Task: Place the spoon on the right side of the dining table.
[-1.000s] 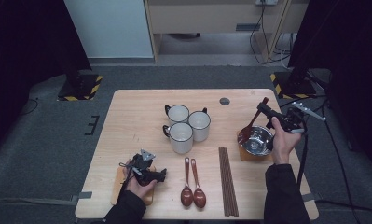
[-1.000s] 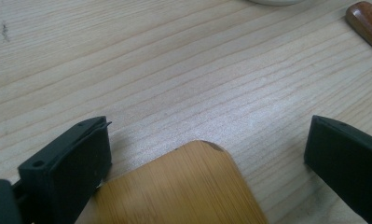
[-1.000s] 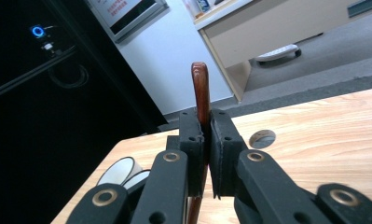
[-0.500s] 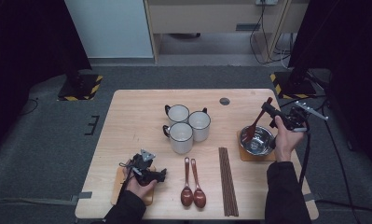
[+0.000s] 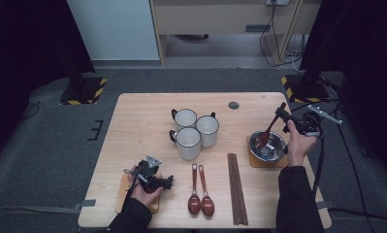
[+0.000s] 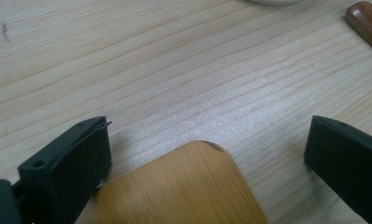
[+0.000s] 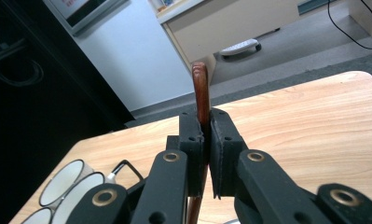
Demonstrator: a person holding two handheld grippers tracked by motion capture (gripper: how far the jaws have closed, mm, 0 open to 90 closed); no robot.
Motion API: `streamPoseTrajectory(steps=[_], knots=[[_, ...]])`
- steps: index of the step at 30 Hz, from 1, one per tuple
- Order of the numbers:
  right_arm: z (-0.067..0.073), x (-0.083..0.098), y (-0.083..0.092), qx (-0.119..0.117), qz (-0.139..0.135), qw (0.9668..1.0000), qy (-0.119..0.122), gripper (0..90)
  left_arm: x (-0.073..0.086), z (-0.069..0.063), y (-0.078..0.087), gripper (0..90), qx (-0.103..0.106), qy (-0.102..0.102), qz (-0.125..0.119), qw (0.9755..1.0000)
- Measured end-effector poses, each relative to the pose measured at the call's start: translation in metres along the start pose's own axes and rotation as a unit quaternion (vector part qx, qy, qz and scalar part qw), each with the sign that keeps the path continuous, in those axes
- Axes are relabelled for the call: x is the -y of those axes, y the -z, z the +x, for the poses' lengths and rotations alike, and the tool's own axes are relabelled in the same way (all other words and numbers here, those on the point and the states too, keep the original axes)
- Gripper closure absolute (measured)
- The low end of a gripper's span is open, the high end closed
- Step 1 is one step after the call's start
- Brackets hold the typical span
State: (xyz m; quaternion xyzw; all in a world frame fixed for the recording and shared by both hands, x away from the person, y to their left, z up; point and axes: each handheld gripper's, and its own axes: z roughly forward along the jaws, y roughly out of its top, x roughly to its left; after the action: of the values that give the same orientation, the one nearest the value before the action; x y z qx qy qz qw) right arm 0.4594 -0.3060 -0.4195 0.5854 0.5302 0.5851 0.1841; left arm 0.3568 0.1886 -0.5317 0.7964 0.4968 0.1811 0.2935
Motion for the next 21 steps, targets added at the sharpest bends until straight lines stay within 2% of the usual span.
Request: streamPoseTrajectory(steps=[10, 14, 21], knots=[[-0.002, 0.004, -0.007, 0.022, 0.015, 0.9995, 0.014, 85.0, 0.000, 0.000, 0.000, 0.0, 0.000, 0.000, 0.000, 1.0000], [-0.002, 0.007, -0.010, 0.036, 0.026, 0.9986, 0.027, 84.9, 0.000, 0.000, 0.000, 0.0, 0.000, 0.000, 0.000, 1.0000], [-0.001, 0.010, -0.013, 0.047, 0.044, 0.9972, 0.038, 84.7, 0.000, 0.000, 0.000, 0.0, 0.000, 0.000, 0.000, 1.0000]])
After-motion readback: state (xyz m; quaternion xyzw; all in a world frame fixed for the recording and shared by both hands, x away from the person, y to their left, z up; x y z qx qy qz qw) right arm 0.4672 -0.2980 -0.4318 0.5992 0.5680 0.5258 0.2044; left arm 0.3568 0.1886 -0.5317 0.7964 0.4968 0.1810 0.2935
